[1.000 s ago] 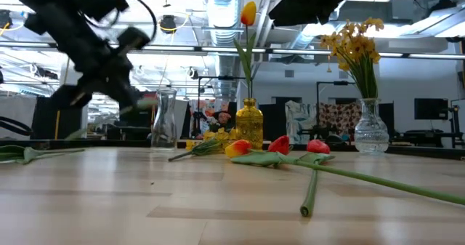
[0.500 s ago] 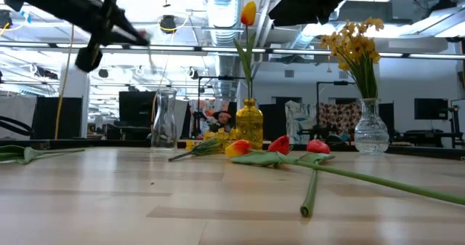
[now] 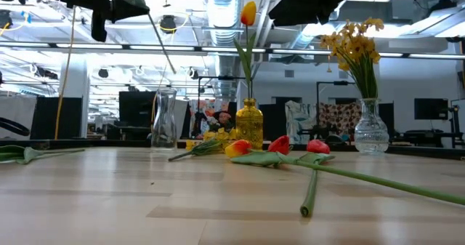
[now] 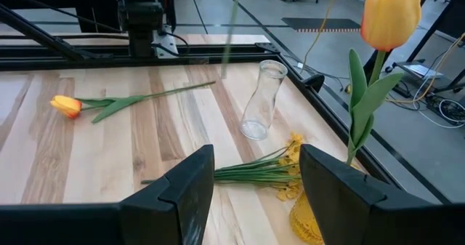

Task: Sort flowers into vase by color
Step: Put the left red flower into the left transparent flower vase

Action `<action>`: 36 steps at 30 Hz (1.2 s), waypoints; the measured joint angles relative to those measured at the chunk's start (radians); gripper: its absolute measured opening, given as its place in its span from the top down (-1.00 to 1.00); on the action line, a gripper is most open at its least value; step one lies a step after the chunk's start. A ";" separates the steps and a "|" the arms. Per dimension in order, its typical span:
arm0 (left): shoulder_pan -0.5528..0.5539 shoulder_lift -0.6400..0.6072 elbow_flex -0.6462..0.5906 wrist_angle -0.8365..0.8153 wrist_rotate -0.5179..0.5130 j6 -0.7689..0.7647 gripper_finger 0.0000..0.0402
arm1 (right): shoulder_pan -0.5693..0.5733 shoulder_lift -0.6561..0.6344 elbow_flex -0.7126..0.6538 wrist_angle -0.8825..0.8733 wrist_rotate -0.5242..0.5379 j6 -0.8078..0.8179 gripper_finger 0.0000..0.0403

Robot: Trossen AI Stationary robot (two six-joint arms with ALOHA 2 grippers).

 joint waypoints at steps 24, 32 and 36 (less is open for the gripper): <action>0.185 0.146 0.000 0.083 0.033 0.364 0.98 | 0.000 0.000 0.000 0.000 0.000 -0.002 -0.14; 0.185 0.230 0.000 0.084 0.034 0.367 0.97 | 0.000 0.000 0.000 0.000 0.000 -0.002 -0.14; 0.185 0.257 0.000 0.085 0.034 0.339 0.91 | 0.000 0.000 0.000 0.000 0.000 -0.002 -0.14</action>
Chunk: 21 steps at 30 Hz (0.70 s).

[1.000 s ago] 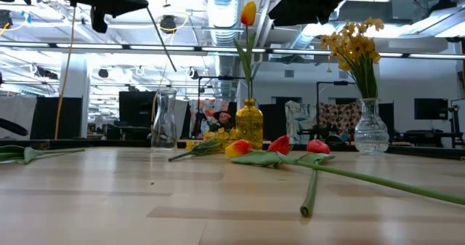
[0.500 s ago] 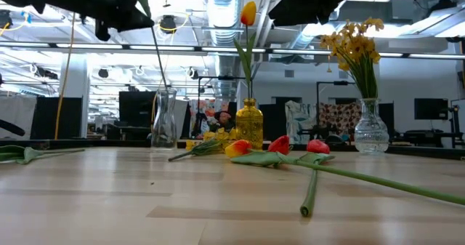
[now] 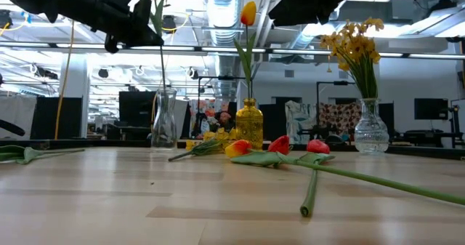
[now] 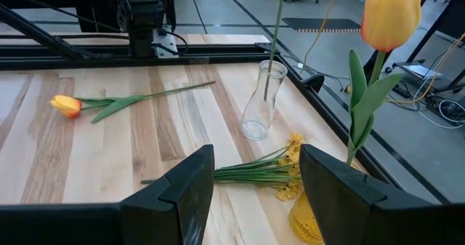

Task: Sort flowers into vase by color
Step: Put the left red flower into the left transparent flower vase

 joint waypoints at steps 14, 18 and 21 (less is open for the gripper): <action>0.000 0.011 0.000 -0.005 0.000 -0.021 0.26 | 0.000 0.000 0.000 0.000 0.000 0.000 -0.14; 0.000 0.011 0.000 -0.018 0.000 -0.059 0.05 | 0.000 0.000 0.000 0.000 0.000 0.000 -0.14; 0.000 0.011 0.000 -0.040 0.000 -0.096 -0.08 | 0.000 0.000 0.000 0.000 0.000 0.000 -0.14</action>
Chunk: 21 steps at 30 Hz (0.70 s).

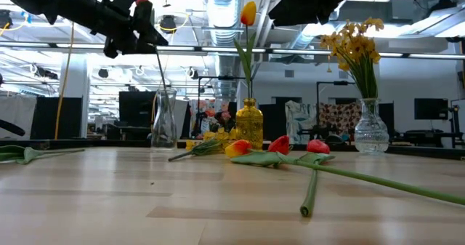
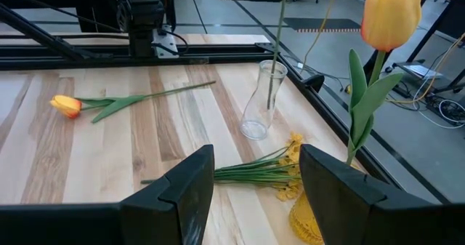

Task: Sort flowers into vase by color
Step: Put the left red flower into the left transparent flower vase

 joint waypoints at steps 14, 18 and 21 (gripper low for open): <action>0.000 0.000 0.000 -0.125 0.159 0.018 -0.20 | 0.000 0.000 0.000 0.000 0.000 0.001 -0.14; 0.000 0.000 0.000 -0.195 0.158 0.034 -0.20 | 0.000 0.000 0.000 0.000 0.000 0.001 -0.14; 0.000 0.000 0.000 -0.239 0.158 0.066 -0.19 | 0.000 0.000 0.000 0.000 0.000 0.001 -0.14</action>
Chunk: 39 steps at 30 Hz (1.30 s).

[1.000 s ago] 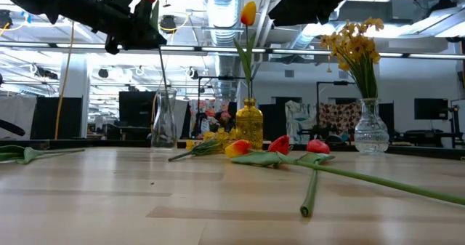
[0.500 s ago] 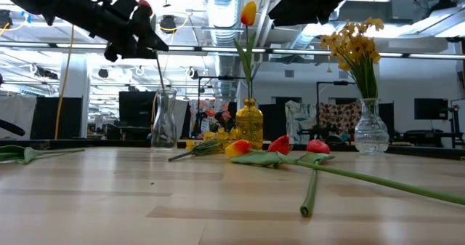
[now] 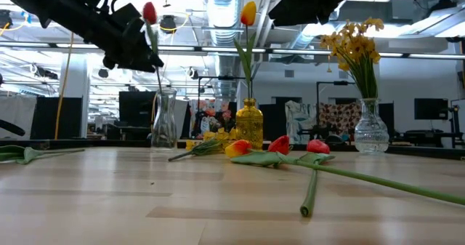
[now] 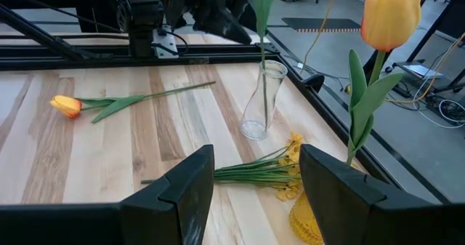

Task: Sort flowers into vase by color
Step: Put the left red flower into the left transparent flower vase, then put the yellow flowers into the right transparent flower vase

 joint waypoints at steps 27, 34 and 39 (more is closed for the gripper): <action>-0.007 -0.102 0.186 -0.419 0.036 -0.056 -0.19 | 0.000 0.000 0.000 -0.001 0.000 -0.001 -0.14; -0.065 -0.101 0.246 -0.604 0.253 -0.220 -0.19 | 0.000 0.000 0.000 -0.001 0.000 -0.001 -0.14; -0.164 -0.085 0.246 -0.631 0.326 -0.385 -0.19 | 0.000 0.000 0.000 0.000 0.000 -0.001 -0.14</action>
